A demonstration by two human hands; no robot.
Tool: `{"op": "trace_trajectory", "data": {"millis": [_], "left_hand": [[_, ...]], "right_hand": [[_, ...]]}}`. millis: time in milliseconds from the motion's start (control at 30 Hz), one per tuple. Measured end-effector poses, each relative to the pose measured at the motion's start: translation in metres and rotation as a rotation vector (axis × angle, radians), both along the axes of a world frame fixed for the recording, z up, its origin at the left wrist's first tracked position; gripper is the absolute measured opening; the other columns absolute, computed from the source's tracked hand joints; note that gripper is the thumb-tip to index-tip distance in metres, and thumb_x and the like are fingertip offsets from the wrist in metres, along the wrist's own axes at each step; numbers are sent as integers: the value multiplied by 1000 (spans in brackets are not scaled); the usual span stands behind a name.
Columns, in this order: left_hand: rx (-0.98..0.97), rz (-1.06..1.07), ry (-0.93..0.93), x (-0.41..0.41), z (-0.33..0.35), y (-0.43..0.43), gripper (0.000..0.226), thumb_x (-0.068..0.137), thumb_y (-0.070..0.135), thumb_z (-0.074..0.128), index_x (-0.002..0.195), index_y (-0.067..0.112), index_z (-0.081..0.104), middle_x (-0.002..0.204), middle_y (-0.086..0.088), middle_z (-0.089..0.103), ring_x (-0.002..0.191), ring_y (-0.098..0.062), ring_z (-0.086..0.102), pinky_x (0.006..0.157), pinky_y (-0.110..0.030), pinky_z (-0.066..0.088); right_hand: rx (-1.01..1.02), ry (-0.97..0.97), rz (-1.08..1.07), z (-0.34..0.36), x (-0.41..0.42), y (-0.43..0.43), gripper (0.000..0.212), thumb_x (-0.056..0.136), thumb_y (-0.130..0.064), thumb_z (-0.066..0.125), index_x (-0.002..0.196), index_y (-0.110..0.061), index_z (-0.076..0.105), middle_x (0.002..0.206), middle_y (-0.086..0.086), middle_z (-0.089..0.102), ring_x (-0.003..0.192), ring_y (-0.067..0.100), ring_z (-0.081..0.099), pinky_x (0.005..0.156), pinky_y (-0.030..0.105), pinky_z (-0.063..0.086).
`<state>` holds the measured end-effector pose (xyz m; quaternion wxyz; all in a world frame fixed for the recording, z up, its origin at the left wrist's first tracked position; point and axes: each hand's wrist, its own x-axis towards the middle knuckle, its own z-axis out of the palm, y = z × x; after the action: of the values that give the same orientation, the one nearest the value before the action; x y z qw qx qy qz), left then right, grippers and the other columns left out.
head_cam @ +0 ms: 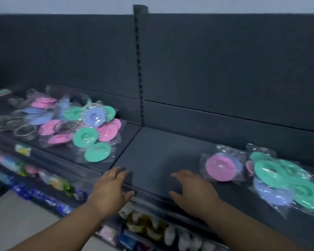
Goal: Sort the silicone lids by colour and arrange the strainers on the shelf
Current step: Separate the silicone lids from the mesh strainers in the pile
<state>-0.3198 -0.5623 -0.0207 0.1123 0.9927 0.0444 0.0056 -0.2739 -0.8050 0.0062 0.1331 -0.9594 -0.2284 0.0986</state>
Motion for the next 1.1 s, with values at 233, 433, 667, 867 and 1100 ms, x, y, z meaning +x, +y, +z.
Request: {"op": "trace_trajectory", "data": {"millis": [233, 433, 667, 867, 1100], "left_hand": [[60, 302, 95, -129, -4, 208, 72, 84, 60, 54, 145, 29, 31, 154, -1, 25, 139, -20, 31, 112, -29, 28], [24, 539, 200, -211, -8, 341, 72, 84, 58, 56, 144, 28, 30, 154, -3, 24, 138, -22, 31, 111, -31, 31], [-11, 567, 131, -177, -8, 417, 68, 85, 55, 56, 142, 27, 34, 151, 1, 29, 135, -18, 36, 109, -28, 33], [-36, 487, 24, -78, -3, 460, 66, 86, 52, 57, 143, 28, 35, 150, 5, 30, 134, -16, 36, 107, -24, 30], [-87, 377, -155, 47, 26, 514, 65, 84, 45, 65, 140, 23, 43, 146, 4, 37, 131, -15, 40, 107, -23, 29]], "right_hand": [[50, 85, 181, -17, -56, 209, 50, 89, -50, 52, 136, -33, 44, 138, -6, 44, 123, 16, 47, 100, 32, 42], [69, 142, 322, -16, -91, 352, 40, 86, -44, 58, 124, -30, 56, 127, -3, 53, 113, 17, 54, 94, 30, 46], [180, 51, 346, 5, -39, 448, 25, 88, -39, 57, 109, -29, 62, 111, -4, 61, 105, 19, 59, 86, 33, 49], [240, -68, 289, 4, 54, 501, 32, 87, -35, 60, 116, -23, 60, 113, -3, 56, 102, 17, 56, 83, 26, 45], [204, -118, 202, 9, 152, 545, 44, 86, -40, 58, 128, -29, 53, 126, -5, 52, 107, 15, 53, 88, 27, 45]]}}
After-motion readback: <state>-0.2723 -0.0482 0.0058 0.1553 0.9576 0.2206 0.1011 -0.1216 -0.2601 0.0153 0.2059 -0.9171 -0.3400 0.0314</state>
